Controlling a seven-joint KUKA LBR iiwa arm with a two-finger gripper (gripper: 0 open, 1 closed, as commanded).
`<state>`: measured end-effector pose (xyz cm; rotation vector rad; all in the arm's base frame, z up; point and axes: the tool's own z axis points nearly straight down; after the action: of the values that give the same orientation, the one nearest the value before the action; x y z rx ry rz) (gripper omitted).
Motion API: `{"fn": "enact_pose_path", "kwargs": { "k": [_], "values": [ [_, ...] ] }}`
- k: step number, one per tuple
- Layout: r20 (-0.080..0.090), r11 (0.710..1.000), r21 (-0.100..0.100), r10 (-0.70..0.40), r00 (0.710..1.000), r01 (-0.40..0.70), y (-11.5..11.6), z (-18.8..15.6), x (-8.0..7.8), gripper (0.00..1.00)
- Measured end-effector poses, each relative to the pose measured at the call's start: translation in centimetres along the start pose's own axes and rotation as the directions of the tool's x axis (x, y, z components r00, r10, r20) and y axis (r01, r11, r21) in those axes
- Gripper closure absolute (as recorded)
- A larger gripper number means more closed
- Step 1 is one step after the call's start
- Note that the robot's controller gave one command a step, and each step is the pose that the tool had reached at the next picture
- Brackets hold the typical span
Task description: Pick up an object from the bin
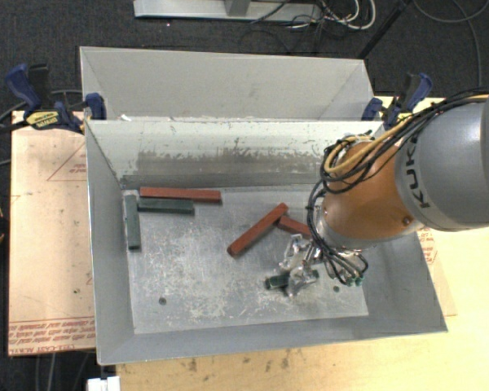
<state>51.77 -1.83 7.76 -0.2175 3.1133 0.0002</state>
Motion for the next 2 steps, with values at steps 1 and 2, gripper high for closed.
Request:
{"fn": "enact_pose_path", "kwargs": {
  "k": [1,2],
  "values": [
    [0.000,1.000,0.000,0.000,1.000,0.000,0.0,0.0,0.0,1.00],
    [-0.019,0.999,-0.003,-0.044,0.999,0.044,0.5,-10.6,2.2,1.00]
  ]
}}
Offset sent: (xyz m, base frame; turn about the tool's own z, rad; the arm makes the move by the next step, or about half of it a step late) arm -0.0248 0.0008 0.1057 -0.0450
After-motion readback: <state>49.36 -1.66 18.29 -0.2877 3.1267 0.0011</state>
